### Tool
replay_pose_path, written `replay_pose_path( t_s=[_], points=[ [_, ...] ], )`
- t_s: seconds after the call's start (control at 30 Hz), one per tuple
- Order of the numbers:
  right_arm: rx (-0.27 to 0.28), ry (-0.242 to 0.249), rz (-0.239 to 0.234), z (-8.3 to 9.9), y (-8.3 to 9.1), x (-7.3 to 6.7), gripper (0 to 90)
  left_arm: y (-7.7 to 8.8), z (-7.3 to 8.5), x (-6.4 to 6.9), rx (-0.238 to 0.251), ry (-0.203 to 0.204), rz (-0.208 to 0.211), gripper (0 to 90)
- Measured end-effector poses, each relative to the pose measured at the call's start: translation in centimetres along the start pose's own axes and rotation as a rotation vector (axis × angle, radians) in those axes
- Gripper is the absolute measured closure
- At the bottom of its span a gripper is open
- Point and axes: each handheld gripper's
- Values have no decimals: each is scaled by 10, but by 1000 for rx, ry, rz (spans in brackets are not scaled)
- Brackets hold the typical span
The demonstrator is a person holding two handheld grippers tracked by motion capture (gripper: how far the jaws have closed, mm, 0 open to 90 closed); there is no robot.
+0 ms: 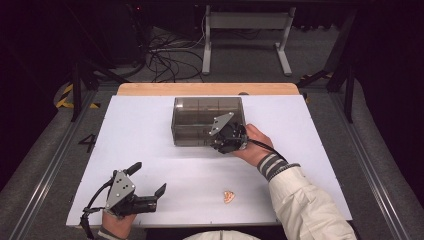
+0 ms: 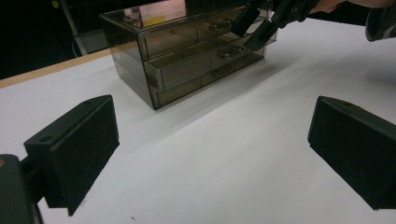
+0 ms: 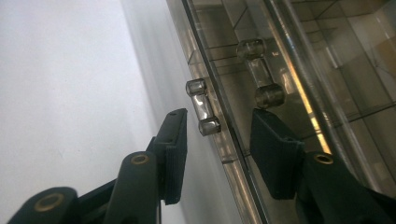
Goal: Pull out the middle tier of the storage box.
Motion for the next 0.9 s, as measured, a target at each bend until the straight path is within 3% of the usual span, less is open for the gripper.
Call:
replay_pose_path(
  t_s=[0.4,0.9],
  points=[
    [-29,13,-8,-1,-12,-3,581,0,0,0,-1,-4,-1,26],
    [-61,25,33,-3,-23,-6,643,0,0,-1,-1,-4,-1,26]
  ],
)
Point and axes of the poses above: each handheld gripper's, and its own axes: y roughly backward along the jaws, z roughly out of its underside, x roughly to its right, and after that the axes turned 5 degrees about z, right-handed
